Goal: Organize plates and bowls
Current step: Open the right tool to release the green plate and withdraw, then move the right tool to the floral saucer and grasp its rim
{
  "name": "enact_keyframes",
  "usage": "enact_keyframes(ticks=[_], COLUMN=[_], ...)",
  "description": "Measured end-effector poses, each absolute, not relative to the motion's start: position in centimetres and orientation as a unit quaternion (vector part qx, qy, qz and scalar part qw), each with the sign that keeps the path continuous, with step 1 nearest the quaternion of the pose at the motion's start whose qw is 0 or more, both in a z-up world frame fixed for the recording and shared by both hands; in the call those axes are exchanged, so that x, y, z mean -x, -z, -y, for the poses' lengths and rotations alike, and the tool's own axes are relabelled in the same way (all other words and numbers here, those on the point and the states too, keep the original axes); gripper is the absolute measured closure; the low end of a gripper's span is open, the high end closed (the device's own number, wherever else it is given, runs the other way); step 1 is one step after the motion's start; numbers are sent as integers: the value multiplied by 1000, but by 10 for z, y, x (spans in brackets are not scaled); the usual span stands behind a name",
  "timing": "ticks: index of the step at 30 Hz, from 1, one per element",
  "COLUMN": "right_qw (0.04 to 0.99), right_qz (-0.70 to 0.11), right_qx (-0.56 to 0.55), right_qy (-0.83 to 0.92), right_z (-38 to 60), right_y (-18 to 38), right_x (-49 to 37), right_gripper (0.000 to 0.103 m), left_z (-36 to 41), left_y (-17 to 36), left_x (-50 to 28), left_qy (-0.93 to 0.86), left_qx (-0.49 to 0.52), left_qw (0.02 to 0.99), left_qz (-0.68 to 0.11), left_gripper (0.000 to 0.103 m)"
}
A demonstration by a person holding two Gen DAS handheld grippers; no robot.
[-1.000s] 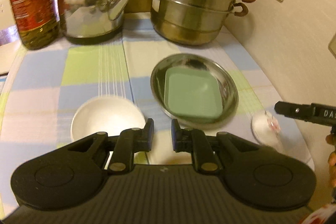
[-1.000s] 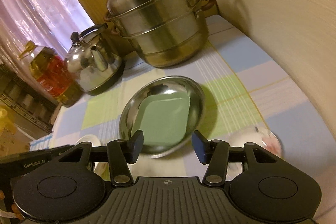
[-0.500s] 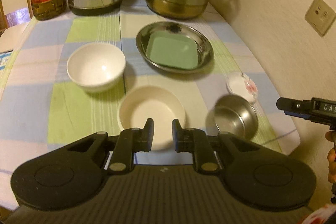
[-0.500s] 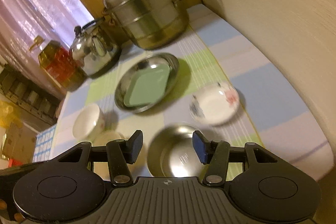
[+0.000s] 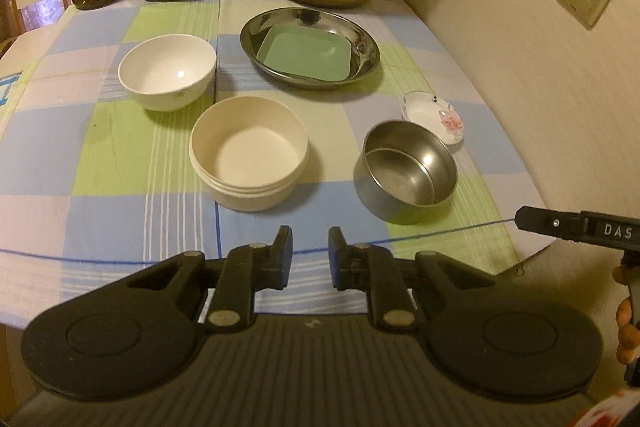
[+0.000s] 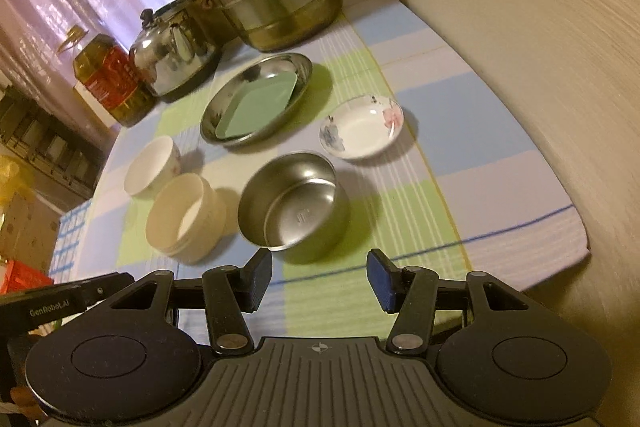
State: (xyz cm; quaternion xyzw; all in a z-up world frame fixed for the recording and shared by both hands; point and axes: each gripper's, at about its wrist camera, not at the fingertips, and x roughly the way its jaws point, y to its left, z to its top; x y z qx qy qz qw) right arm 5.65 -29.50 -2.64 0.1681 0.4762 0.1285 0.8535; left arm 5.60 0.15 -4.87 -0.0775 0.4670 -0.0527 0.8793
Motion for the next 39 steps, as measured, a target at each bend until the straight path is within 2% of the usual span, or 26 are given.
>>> enact_keyframes(ticks=[13, 15, 17, 28, 39], right_qw=[850, 848, 848, 852, 849], right_qz=[-487, -488, -487, -486, -490], right_qx=[-161, -168, -180, -187, -199], right_qy=[-123, -119, -109, -58, 1], right_z=[301, 302, 305, 308, 315], right_y=[37, 39, 41, 49, 61], right_x=[-42, -43, -44, -62, -106], right_gripper=[48, 38, 33, 32, 32], left_z=[10, 10, 9, 13, 28], left_y=[52, 54, 55, 62, 66], left_x=[-46, -48, -52, -103, -190], left_qy=[62, 66, 71, 119, 185], left_qx=[76, 75, 74, 48, 10], left_qw=[873, 871, 870, 865, 861], left_qz=[-479, -481, -483, -485, -473], left_gripper=[84, 82, 80, 80, 80])
